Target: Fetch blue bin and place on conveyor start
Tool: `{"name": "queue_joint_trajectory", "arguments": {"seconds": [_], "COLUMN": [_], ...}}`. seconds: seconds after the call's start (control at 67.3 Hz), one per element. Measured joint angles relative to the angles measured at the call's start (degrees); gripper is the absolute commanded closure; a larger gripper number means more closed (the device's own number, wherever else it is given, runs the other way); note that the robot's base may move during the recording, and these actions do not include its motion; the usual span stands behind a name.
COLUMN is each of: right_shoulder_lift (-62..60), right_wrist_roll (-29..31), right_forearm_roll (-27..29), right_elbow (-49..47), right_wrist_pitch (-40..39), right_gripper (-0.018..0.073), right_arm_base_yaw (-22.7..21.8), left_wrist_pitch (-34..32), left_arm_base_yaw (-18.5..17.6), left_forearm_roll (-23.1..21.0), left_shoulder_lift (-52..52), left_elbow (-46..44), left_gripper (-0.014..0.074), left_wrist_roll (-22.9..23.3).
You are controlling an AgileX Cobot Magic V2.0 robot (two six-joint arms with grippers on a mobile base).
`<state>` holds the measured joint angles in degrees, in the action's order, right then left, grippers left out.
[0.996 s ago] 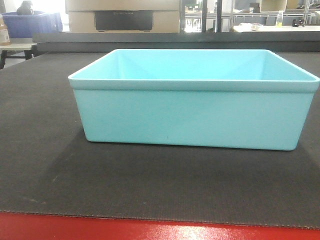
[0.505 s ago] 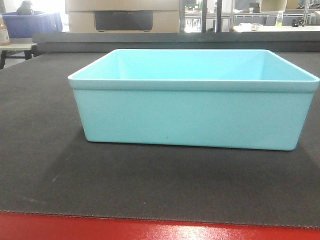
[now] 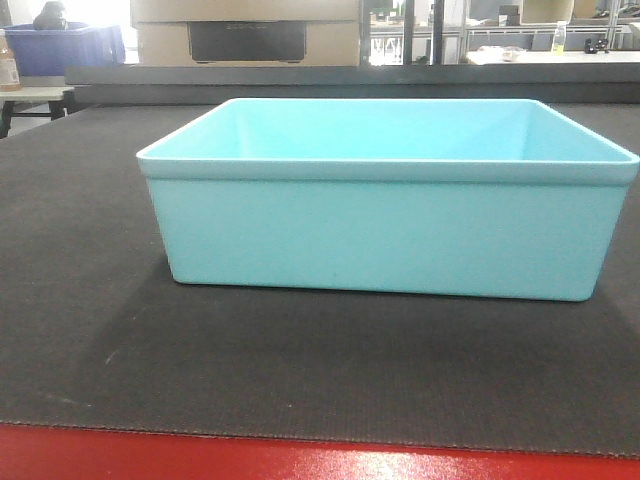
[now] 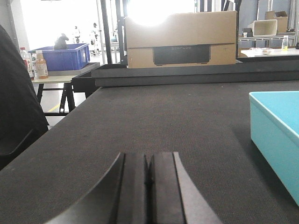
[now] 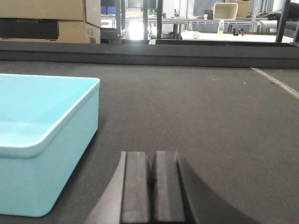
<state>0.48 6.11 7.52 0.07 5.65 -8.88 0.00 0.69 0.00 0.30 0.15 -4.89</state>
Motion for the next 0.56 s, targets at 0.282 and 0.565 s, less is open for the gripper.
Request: {"name": "queue_joint_trajectory", "arguments": {"seconds": [0.282, 0.565], "right_shoulder_lift": [0.0, 0.0], "right_wrist_roll": [0.0, -0.11], "right_forearm_roll": [0.0, 0.0], "right_elbow": [0.0, 0.0], "right_wrist_pitch": [0.0, 0.0], "right_gripper": [0.0721, 0.0721], "right_arm_base_yaw": [0.0, 0.0], "left_wrist_pitch": [0.0, 0.0], "left_arm_base_yaw": [0.0, 0.0], "left_forearm_roll": [0.0, 0.0], "left_shoulder_lift": [0.0, 0.0], "left_elbow": [0.0, 0.0], "left_gripper": [0.0707, 0.0707], "left_wrist_roll": [0.0, 0.0]}}
